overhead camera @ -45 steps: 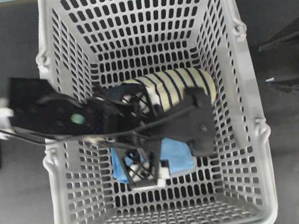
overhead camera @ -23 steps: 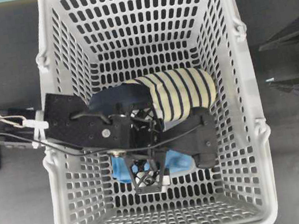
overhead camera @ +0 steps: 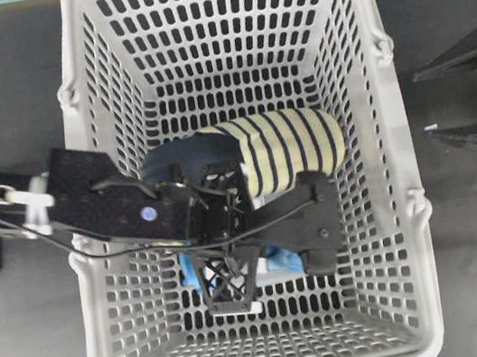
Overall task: Pick up the blue cloth from the shopping basket with the left arm.
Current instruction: 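Lift the blue cloth upward out of the basket with the left gripper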
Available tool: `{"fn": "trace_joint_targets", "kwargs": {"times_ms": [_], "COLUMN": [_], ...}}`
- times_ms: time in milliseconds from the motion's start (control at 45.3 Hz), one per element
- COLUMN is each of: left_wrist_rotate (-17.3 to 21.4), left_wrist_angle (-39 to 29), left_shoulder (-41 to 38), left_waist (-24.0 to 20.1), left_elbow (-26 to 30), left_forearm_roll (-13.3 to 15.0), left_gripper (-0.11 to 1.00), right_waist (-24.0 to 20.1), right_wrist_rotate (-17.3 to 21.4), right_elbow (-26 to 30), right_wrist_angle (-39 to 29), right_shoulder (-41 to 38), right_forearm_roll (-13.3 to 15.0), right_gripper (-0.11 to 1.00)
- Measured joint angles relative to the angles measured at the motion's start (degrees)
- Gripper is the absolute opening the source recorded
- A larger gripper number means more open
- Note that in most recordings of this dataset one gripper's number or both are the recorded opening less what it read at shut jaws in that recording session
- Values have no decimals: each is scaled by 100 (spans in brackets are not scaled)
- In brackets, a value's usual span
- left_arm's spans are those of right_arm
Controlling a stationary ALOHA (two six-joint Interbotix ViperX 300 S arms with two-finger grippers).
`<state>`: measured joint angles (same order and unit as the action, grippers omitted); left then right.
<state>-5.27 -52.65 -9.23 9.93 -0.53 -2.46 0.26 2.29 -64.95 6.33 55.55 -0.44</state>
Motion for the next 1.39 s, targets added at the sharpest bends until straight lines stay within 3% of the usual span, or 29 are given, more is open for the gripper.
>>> {"fn": "trace_joint_targets", "kwargs": {"times_ms": [110,265,441,1390], "left_wrist_rotate": [0,26,26,18], "left_wrist_angle": [-536,-1784,-3032,-3226], "left_shoulder": [158,202,-88,-246], "left_waist": [35,88,88,70], "left_elbow": [668,1942,2777,2848], "left_forearm_roll": [0,0,0,0], "left_gripper": [13,13,13,13], "right_waist": [0,0,0,0], "right_wrist_rotate": [9,0,0,0], "right_elbow": [0,0,0,-9], "right_wrist_angle": [0,0,0,9], "right_shoulder": [0,9,9,9], "right_forearm_roll": [0,0,0,0], "right_gripper": [77,77,77,77]}}
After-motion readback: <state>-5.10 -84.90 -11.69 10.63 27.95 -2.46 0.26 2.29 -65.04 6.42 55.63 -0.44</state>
